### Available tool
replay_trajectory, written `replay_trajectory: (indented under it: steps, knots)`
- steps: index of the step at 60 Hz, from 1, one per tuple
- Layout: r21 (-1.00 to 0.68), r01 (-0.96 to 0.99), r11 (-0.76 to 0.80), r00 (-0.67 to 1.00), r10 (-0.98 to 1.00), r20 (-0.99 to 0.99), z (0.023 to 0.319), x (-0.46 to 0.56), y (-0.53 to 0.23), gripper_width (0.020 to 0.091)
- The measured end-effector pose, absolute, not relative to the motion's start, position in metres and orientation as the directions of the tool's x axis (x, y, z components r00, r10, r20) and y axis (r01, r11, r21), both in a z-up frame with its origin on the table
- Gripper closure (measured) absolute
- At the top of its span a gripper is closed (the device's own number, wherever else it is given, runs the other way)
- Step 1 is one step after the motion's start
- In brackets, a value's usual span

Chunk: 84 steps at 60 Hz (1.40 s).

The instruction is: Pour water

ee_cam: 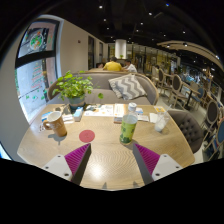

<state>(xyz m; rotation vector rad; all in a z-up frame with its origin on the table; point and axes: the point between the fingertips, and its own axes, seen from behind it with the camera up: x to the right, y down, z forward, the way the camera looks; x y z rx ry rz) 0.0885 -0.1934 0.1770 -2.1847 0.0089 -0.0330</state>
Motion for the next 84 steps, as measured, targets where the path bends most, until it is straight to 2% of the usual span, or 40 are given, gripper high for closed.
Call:
replay_trajectory:
  steps: [13, 23, 29, 31, 36, 39, 47, 53, 59, 68, 78, 84]
  knots:
    - [-0.847, 0.042, -0.530, 0.999, 0.005, 0.046, 0.136, 0.146, -0.110, 0.0245]
    - [-0.854, -0.006, -0.521, 1.000, 0.014, -0.016, 0.104, 0.159, -0.045, 0.0246]
    - [-0.850, -0.017, -0.526, 0.999, 0.030, -0.038, 0.084, 0.156, -0.019, 0.0272]
    - [-0.849, -0.012, -0.528, 0.999, 0.038, -0.038, 0.077, 0.155, -0.013, 0.0304]
    - [-0.856, -0.010, -0.518, 0.998, 0.043, -0.038, 0.068, 0.155, 0.000, 0.0442]
    - [-0.868, -0.005, -0.497, 0.999, 0.039, -0.028, 0.069, 0.157, 0.005, 0.0571]
    - [-0.882, 0.005, -0.472, 0.998, 0.054, -0.023, 0.070, 0.152, 0.011, 0.0612]
    - [-0.880, 0.008, -0.474, 0.999, 0.045, -0.015, 0.070, 0.152, 0.013, 0.0678]
    - [-0.871, 0.029, -0.490, 0.999, 0.026, 0.019, 0.070, 0.154, 0.015, 0.0700]
    - [-0.869, 0.113, -0.481, 0.990, -0.022, 0.141, 0.098, 0.158, 0.019, 0.0700]
    - [-0.830, 0.342, -0.440, 0.918, -0.034, 0.396, 0.169, 0.135, 0.023, 0.0700]
    - [-0.728, 0.552, -0.406, 0.792, -0.016, 0.610, 0.212, 0.105, 0.029, 0.0700]
